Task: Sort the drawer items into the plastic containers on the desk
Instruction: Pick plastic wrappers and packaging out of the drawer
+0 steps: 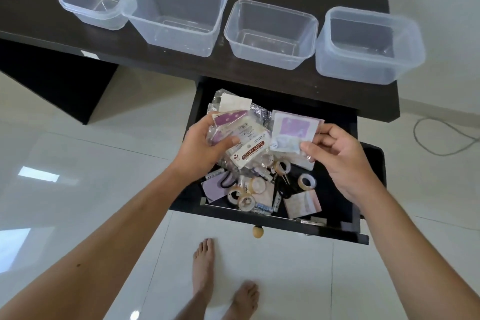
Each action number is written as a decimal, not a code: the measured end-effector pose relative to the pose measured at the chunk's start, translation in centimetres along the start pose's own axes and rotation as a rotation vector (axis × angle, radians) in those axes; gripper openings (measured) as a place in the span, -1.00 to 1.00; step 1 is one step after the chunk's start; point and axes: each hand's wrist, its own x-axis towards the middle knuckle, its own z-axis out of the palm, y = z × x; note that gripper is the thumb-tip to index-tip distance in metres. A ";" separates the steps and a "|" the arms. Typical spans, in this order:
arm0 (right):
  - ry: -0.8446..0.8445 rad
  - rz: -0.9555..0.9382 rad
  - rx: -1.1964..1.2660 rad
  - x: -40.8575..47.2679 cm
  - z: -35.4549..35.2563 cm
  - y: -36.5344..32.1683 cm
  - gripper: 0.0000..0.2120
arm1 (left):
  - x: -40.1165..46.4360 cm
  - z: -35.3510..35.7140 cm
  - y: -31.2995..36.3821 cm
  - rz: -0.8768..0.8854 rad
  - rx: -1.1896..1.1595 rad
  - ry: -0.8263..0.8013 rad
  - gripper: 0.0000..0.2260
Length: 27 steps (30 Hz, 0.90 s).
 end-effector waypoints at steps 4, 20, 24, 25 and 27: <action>0.019 0.028 -0.055 -1.4 -1.1 -0.1 -0.65 | -0.3 4.8 1.9 -0.003 -0.080 -0.119 -0.59; 0.379 0.075 0.154 -5.1 -8.8 2.7 -0.54 | 2.2 19.1 3.9 0.061 -0.096 -0.339 -0.49; 0.466 0.108 0.376 -5.9 -12.0 4.0 -0.49 | 2.2 23.7 4.0 0.085 -0.087 -0.432 -0.45; 0.471 0.115 0.398 -6.0 -13.1 4.5 -0.54 | 2.4 24.9 3.9 0.090 -0.074 -0.451 -0.43; 0.460 0.123 0.410 -6.4 -15.3 5.5 -0.70 | 2.8 27.1 3.9 0.082 -0.062 -0.479 -0.40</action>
